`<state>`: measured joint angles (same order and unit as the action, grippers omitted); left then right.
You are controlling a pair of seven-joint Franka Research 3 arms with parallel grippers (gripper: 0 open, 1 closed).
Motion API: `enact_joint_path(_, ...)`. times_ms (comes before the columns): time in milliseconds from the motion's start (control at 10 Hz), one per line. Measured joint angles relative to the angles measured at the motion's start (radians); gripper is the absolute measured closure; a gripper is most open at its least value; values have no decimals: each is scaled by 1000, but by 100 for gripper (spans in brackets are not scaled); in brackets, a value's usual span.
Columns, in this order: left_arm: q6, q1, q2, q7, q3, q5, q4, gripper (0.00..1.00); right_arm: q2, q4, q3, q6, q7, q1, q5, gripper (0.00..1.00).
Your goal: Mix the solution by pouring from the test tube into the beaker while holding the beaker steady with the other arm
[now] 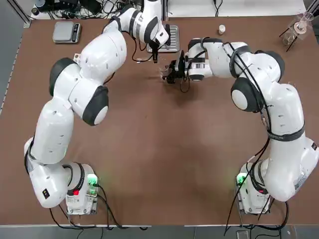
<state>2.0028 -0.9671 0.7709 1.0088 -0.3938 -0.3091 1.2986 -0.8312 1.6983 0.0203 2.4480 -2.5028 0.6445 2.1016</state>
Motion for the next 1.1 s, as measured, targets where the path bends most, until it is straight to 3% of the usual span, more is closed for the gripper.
enact_joint_path(500,1,-46,44,-1,-59,8,-19,78,0,0,0,1,0,0,0,23)
enact_joint_path(1100,4,-78,68,-6,-83,97,-61,78,0,0,0,1,1,0,0,23)
